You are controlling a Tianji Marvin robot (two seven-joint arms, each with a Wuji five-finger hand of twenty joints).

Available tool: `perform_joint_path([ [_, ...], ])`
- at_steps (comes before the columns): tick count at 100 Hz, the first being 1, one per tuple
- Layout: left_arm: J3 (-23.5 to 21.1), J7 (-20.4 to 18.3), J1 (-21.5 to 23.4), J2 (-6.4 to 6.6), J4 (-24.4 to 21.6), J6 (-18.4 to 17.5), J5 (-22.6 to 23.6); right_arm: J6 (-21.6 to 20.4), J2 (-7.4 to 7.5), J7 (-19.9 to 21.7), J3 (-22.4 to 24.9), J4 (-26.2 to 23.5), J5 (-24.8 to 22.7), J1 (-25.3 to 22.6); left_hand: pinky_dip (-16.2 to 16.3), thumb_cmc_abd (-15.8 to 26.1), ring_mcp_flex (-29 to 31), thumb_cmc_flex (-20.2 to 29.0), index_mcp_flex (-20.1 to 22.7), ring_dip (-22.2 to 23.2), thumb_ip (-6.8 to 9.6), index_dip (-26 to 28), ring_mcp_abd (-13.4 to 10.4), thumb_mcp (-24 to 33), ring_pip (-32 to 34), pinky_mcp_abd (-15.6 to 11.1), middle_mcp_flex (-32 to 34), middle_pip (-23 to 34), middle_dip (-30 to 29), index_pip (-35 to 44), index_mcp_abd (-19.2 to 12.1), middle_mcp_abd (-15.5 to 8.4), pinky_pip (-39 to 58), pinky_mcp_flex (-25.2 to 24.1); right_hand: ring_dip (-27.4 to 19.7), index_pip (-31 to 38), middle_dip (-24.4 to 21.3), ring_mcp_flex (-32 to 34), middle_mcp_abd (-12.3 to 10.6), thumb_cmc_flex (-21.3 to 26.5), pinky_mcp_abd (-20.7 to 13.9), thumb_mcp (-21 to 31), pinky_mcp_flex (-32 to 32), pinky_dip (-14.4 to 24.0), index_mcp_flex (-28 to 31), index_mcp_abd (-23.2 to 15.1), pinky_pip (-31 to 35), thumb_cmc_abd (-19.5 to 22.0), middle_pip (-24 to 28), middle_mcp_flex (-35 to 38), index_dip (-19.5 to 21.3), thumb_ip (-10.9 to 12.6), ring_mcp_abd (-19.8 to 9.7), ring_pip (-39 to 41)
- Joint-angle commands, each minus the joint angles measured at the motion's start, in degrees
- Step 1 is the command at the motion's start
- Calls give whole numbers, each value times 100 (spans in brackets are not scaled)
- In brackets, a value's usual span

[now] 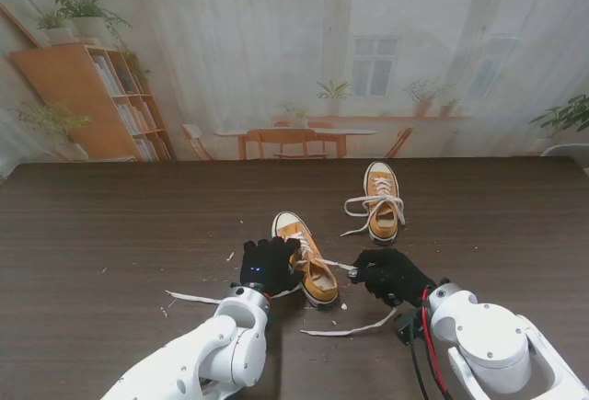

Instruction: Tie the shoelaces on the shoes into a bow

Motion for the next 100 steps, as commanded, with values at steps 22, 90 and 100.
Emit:
perform_joint_path([
  [22,333,275,-385,-115,443,170,207,-27,23,83,130,-87,27,-171,217,-486,-44,388,281,359,-251,-83,-207,698,534,-148,-158,269,342,47,373,-129,525,198,4,41,127,220,57,200,-27,-193,206,-24,67,-236,1577,72,127,70,29,213,-175,447],
  [90,561,428,-688,-234,1119,-206,-96,-109,37,134,303,-234,55,-440,444,1719,438,2868,1084,399,-605,1458,-276,-2345,1117,-265,995,660,1092,2948,73,-118,982,570,-4,16,133,219,81,222,-26,-216,206,-19,108,-241,1575,85,122,77,41,221,-157,448],
  [100,495,411,-676,-233,1127,-432,-230,-106,39,145,305,-263,72,-462,449,1956,348,3061,579,411,-603,2617,-275,-2630,1104,-263,810,959,1307,3808,265,-99,943,441,-5,11,134,219,81,223,-26,-217,206,-18,104,-237,1575,93,119,70,45,222,-155,447],
])
